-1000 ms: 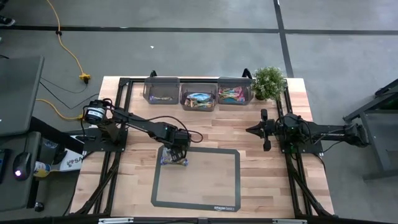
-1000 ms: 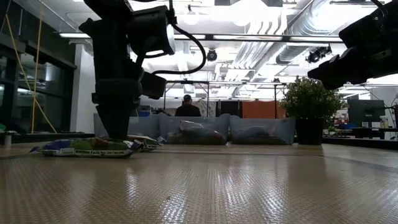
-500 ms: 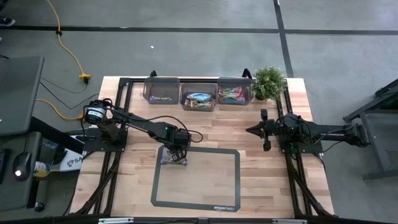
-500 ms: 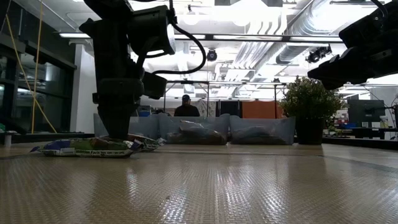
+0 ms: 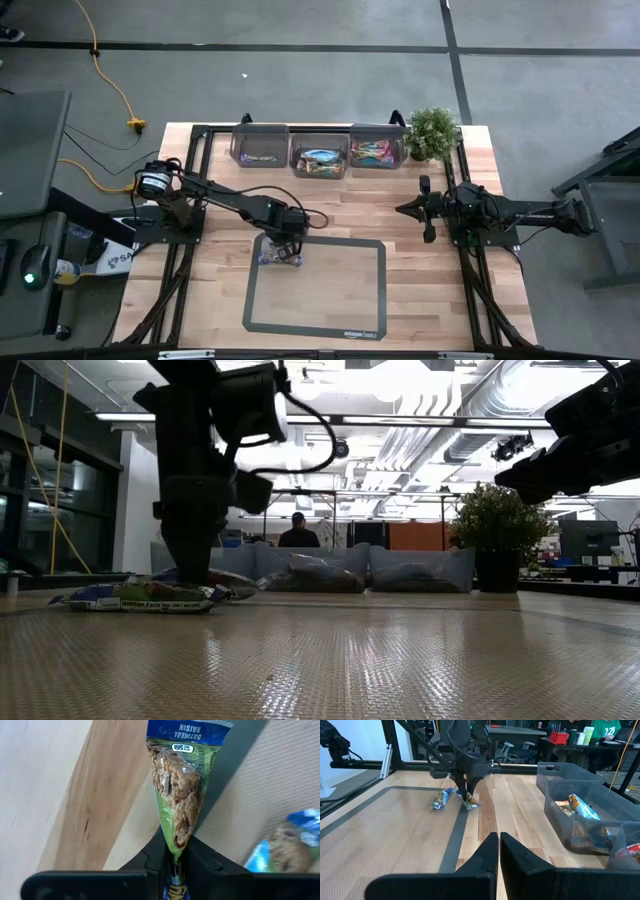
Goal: Pick and place Granola Bars by type
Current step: Put the top blue granola bar into the left black bin
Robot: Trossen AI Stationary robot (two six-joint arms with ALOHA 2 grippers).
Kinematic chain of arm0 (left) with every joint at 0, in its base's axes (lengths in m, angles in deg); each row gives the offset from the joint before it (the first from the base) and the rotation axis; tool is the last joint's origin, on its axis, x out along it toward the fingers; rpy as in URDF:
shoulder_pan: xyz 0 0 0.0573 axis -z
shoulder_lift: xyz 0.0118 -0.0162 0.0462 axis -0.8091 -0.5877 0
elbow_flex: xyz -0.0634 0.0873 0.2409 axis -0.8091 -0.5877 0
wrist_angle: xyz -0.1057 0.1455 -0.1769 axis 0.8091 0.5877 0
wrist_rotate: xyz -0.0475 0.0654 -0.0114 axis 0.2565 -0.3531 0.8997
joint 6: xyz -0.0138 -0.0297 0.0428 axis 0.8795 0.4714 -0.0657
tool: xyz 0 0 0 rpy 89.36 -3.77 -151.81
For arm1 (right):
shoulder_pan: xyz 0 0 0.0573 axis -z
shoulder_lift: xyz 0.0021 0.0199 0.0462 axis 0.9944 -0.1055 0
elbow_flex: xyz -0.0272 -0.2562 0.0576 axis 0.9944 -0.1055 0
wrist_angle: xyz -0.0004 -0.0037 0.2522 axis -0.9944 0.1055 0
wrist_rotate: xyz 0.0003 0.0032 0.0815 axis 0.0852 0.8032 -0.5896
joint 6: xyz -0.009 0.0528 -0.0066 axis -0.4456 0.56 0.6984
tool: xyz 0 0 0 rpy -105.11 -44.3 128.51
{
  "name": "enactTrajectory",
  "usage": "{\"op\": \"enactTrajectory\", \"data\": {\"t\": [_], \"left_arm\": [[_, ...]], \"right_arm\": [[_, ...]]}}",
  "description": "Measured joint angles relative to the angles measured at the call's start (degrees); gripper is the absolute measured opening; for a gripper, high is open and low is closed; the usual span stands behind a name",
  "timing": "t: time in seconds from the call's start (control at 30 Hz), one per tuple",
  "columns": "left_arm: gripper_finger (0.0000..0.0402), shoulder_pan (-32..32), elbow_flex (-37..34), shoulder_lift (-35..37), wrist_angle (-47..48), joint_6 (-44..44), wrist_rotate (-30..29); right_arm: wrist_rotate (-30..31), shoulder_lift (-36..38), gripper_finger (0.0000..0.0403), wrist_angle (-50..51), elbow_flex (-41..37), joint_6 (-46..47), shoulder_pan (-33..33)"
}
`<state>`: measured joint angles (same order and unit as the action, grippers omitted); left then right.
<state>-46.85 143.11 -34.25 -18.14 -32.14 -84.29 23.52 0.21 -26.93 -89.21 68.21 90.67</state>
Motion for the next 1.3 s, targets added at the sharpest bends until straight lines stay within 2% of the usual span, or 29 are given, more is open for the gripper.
{"op": "enactTrajectory", "data": {"t": [0.6, 0.77, 1.3], "left_arm": [[0.0045, 0.0, 8.0, 1.9, 1.2, -5.7, -2.1], [0.0045, 0.0, 8.0, 7.7, -1.8, -7.1, -4.5], [0.0045, 0.0, 8.1, 31.2, -4.7, -15.1, -19.1]], "right_arm": [[0.0, 0.0, 0.0, 0.0, 0.0, 0.0, 0.0], [0.0, 0.0, 0.0, 0.0, 0.0, 0.0, 0.0], [0.0, -1.4, 0.0, -0.3, 0.0, 0.0, 0.0]]}}
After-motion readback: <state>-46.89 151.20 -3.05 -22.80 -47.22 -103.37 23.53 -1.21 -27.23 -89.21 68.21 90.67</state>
